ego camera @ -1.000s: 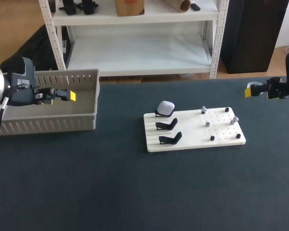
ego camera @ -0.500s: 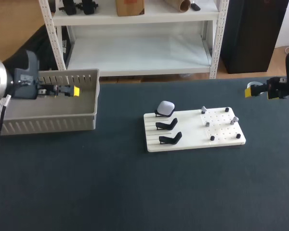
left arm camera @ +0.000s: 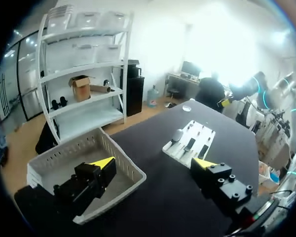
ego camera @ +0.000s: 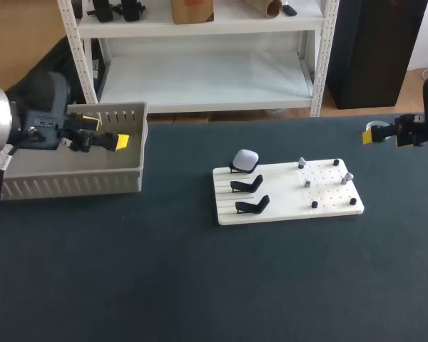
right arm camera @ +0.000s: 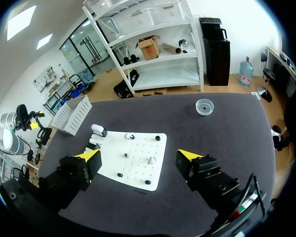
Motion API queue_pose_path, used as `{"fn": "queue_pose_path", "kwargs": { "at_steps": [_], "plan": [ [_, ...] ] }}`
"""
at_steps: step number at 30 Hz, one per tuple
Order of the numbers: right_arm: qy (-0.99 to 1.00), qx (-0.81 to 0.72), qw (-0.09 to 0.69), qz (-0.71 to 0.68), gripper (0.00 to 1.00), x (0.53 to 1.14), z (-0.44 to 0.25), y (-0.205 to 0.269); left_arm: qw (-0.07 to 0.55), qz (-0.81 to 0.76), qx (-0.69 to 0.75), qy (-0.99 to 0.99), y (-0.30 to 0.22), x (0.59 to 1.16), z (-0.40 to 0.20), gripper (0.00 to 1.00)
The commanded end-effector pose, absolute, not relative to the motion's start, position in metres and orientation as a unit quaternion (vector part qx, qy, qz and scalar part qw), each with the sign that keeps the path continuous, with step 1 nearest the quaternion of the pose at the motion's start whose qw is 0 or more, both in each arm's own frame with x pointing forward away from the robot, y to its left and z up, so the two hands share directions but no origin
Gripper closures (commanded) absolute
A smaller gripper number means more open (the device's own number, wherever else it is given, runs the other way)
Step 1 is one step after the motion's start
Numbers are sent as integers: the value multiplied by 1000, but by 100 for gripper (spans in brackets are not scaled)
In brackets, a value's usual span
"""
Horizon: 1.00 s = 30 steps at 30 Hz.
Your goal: Pick up each earbud case from the left stands, insert the matching earbuds, close the lid, and place the case in the box.
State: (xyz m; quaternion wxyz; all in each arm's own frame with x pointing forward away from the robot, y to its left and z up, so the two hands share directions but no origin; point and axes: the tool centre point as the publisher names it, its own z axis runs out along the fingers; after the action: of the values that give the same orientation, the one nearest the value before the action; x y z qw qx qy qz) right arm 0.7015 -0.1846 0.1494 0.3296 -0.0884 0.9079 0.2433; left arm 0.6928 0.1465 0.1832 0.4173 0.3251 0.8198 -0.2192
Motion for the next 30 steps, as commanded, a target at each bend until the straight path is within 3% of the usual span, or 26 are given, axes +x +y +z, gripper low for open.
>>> {"fn": "queue_pose_path", "kwargs": {
  "at_steps": [1, 15, 30],
  "plan": [
    [908, -88, 330, 243, 0, 701, 150, -185, 484, -375, 468, 637, 155, 691, 181, 0],
    [908, -88, 330, 243, 0, 701, 150, -185, 443, -382, 529, 614, 35, 721, 149, 0],
    [908, -88, 330, 243, 0, 701, 150, -185, 395, -398, 524, 641, -40, 745, 96, 0]
  ]
}}
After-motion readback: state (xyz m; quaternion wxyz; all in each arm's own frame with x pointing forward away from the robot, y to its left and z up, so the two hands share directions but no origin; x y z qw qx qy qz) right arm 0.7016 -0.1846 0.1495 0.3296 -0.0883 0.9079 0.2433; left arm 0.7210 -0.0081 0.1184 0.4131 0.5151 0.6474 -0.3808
